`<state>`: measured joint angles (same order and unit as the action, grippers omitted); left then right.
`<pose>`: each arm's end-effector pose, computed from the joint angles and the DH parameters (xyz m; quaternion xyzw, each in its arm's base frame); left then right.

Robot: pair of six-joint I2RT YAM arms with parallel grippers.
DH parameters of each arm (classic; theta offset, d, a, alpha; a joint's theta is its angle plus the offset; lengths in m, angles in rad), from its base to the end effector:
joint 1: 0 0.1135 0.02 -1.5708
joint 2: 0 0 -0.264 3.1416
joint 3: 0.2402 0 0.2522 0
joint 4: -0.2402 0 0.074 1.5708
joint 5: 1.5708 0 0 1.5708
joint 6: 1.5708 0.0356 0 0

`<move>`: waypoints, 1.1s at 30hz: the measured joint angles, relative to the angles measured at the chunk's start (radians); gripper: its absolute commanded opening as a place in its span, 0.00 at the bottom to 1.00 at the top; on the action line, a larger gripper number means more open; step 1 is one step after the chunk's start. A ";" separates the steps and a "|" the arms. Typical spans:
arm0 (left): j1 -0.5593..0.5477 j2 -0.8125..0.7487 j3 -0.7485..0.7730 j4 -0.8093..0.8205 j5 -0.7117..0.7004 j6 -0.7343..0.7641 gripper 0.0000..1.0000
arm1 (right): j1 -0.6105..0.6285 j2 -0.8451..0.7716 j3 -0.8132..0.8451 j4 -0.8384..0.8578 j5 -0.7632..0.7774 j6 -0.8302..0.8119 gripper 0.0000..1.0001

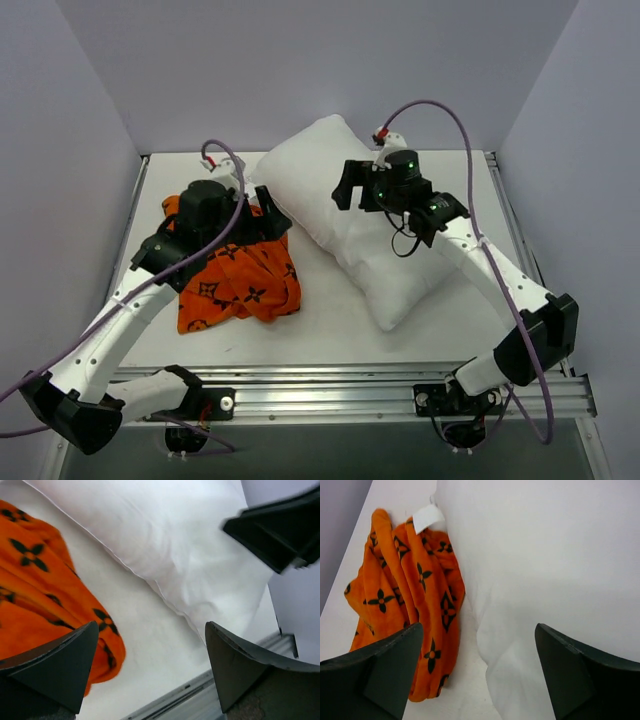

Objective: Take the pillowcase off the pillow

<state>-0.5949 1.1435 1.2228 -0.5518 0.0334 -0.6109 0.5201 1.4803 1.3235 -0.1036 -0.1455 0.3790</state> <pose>0.2044 -0.1398 0.3831 0.0019 0.8529 -0.3077 0.4218 0.3038 0.1799 0.3693 -0.0999 0.7857 0.3160 0.5223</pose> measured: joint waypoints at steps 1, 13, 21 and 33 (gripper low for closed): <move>0.036 0.001 0.031 -0.014 0.000 0.018 0.94 | -0.011 -0.011 0.037 -0.023 0.020 -0.014 0.95; 0.594 0.006 0.396 -0.257 0.021 0.201 0.94 | -0.401 -0.195 0.267 -0.264 0.370 -0.109 1.00; 0.608 -0.081 0.722 -0.418 -0.125 0.317 0.94 | -0.402 -0.453 0.404 -0.320 0.624 -0.237 1.00; 0.431 -0.262 0.969 -0.489 -0.397 0.452 0.94 | -0.386 -0.666 0.438 -0.315 0.681 -0.351 1.00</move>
<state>-0.1642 0.8814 2.1914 -1.0409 -0.3637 -0.1593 0.1341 0.8139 1.7615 -0.4191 0.5358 0.0280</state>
